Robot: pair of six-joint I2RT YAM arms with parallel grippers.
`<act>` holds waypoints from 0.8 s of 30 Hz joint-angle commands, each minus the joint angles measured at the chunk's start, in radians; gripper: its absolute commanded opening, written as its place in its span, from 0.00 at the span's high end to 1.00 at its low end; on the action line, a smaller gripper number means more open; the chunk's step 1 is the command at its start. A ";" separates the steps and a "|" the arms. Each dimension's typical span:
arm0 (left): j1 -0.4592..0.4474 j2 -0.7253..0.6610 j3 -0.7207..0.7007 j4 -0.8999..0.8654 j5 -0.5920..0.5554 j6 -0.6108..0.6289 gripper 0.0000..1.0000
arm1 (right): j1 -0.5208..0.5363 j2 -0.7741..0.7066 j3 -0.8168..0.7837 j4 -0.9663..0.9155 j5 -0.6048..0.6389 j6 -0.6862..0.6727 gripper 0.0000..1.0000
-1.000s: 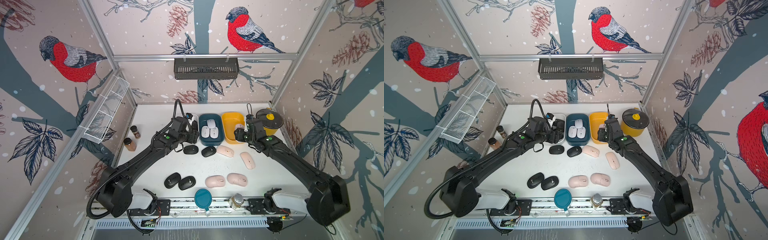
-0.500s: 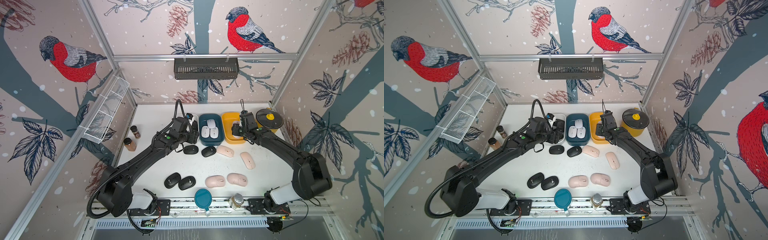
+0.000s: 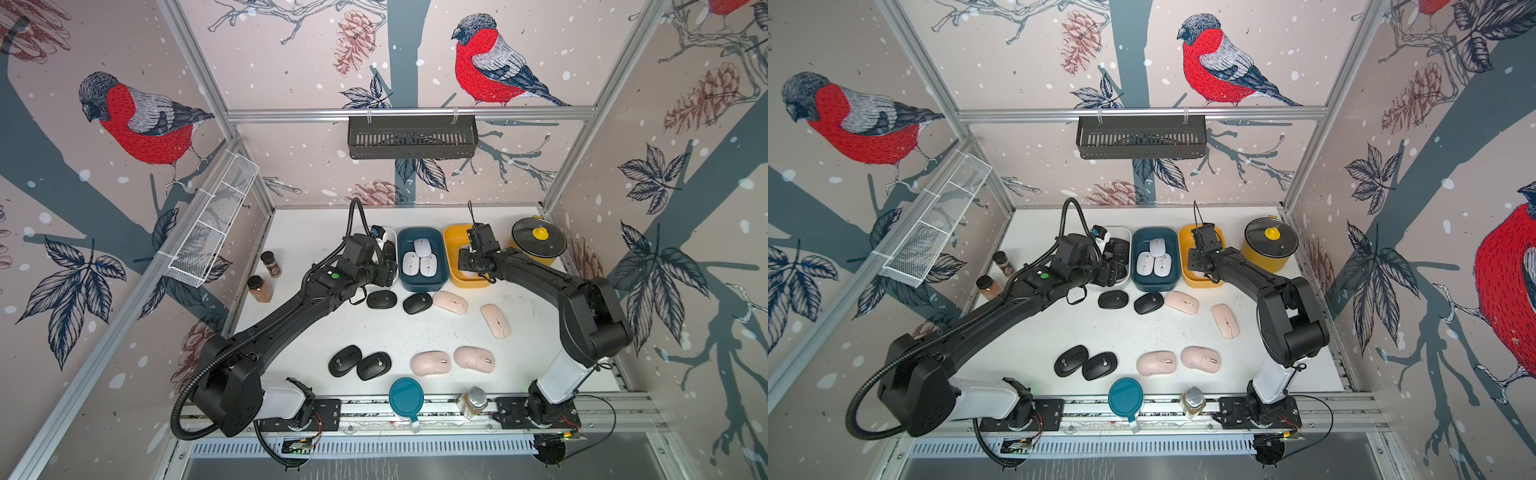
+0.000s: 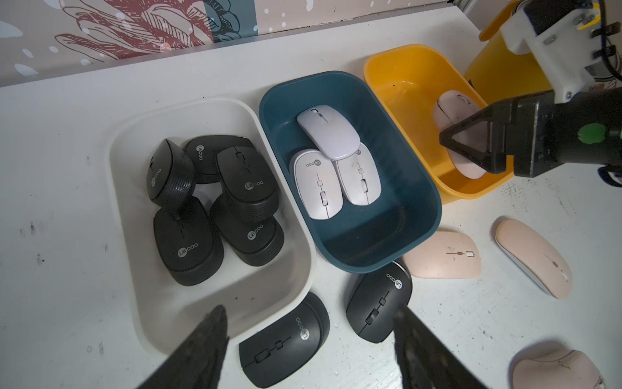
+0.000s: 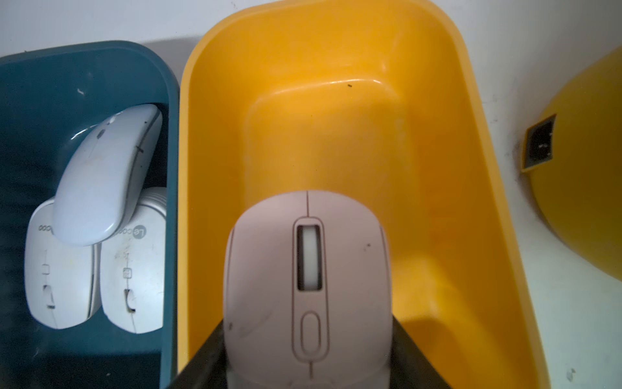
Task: Place the mice by color into the storage box
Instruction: Place the mouse in the storage box.
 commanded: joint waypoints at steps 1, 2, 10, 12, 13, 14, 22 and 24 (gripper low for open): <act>-0.002 0.003 0.008 0.019 -0.003 0.012 0.24 | -0.001 0.029 0.029 0.018 0.030 -0.022 0.44; -0.002 0.003 0.010 0.018 -0.003 0.011 0.24 | 0.001 0.039 0.035 0.019 0.029 -0.024 0.44; -0.002 0.005 0.010 0.011 -0.008 0.016 0.23 | -0.003 0.132 0.109 0.001 0.024 -0.033 0.44; -0.003 0.007 0.011 0.010 -0.009 0.016 0.23 | -0.005 0.152 0.123 -0.001 0.020 -0.038 0.43; -0.003 0.006 0.012 0.009 -0.009 0.016 0.23 | -0.007 0.162 0.131 -0.003 0.022 -0.039 0.43; -0.003 0.005 0.012 0.008 -0.011 0.016 0.23 | -0.007 0.172 0.138 -0.005 0.023 -0.039 0.43; -0.003 0.011 0.015 0.005 -0.014 0.015 0.23 | -0.010 0.233 0.173 -0.016 0.010 -0.038 0.42; -0.003 0.012 0.016 0.005 -0.015 0.013 0.23 | -0.010 0.242 0.178 -0.018 0.011 -0.038 0.41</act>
